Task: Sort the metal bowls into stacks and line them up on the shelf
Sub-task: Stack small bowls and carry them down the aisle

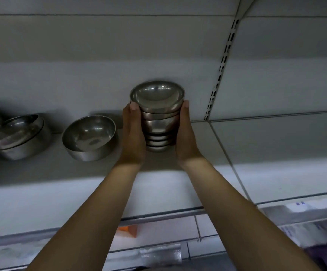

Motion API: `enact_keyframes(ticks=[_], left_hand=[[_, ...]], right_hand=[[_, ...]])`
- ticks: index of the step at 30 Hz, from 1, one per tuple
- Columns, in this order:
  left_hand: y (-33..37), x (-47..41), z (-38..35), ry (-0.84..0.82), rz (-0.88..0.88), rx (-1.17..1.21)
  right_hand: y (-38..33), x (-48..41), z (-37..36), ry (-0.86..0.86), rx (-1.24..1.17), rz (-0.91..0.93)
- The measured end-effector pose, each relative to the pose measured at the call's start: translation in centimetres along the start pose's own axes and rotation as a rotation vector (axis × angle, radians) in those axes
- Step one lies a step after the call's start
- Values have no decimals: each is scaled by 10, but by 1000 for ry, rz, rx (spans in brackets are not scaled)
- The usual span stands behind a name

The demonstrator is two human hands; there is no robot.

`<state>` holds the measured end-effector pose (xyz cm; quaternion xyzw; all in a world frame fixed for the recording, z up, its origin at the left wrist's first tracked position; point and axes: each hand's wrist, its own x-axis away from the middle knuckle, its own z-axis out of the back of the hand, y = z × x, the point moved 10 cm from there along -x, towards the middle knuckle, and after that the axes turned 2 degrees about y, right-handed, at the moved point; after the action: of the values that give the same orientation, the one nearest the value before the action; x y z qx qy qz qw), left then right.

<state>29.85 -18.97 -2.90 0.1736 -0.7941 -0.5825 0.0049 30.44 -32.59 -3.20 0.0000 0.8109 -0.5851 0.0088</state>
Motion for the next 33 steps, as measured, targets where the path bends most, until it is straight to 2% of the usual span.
enact_keyframes(ticks=[3,7,10,18,25,33], left_hand=[[7,13,-7,46,-1,12],[18,30,-25,-3,67,-32],[29,49,-40,-101,89,-87],[20,110,-91,-332,168,-25],[24,177,-160,-589,85,16],[19,239,-239,-647,63,25]], right_hand=[[-1,11,16,159,-18,-38],[-16,34,37,243,5,-38],[-30,63,50,303,10,-7],[-56,142,101,519,-56,77],[-85,211,162,665,-45,147],[-120,263,241,706,-48,171]])
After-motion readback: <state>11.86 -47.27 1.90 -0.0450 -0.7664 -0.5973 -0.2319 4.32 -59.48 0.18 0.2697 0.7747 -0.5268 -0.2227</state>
